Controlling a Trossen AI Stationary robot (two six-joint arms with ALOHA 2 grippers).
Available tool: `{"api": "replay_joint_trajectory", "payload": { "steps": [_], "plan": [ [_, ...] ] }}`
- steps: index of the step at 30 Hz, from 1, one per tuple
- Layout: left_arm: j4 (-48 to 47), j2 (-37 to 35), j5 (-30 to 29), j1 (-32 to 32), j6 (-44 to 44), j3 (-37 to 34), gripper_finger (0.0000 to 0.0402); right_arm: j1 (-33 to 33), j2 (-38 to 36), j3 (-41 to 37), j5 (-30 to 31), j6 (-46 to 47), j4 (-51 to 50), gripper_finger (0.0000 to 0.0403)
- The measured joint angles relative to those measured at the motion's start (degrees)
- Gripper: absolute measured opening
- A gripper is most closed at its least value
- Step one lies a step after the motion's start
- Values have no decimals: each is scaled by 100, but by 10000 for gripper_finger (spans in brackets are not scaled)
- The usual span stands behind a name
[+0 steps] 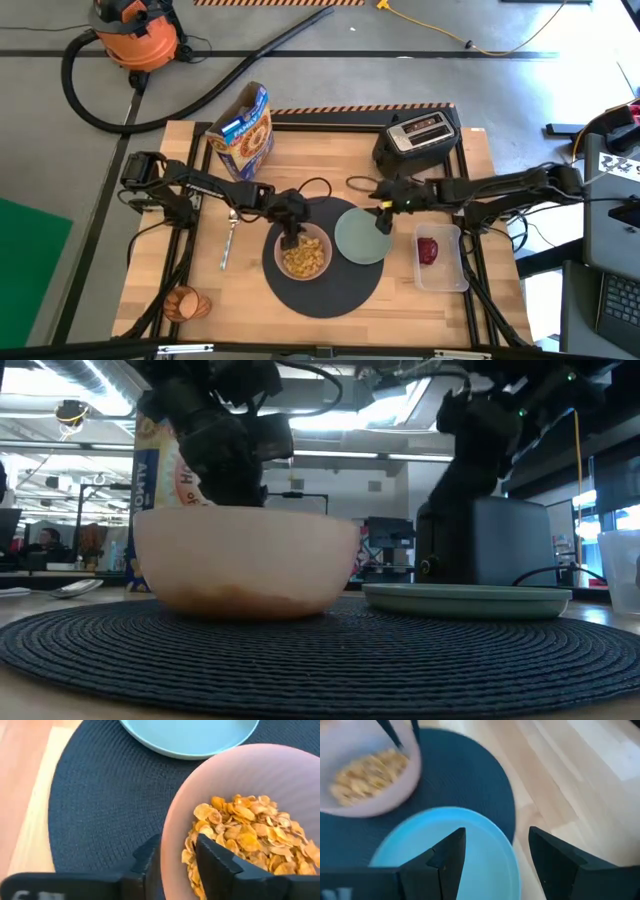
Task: Arrange a breakfast setting
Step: Adjust the pink bowl on the placemat, then adjust the light blue plate on the placemat
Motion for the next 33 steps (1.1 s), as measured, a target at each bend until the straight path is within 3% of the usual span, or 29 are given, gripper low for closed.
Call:
{"api": "replay_joint_trajectory", "payload": {
  "steps": [6, 10, 19, 24, 33],
  "plan": [
    [-401, -550, -426, -7, -1, 2, 158, 205, 667, -4, 1035, 195, -417, 207],
    [-383, -1089, -888, -84, 7, 2, 170, 197, 995, -4, 1263, 310, -647, 207],
    [-276, -1719, -1694, -326, 72, 4, 172, 197, 1396, -4, 737, 513, -795, 207],
    [-211, -1713, -1765, -330, 138, 2, 172, 197, 1580, -4, 449, 817, -697, 207],
    [-49, -1711, -1873, -330, 153, 2, 170, 199, 1620, -6, -302, 833, 491, 207]
  ]
}}
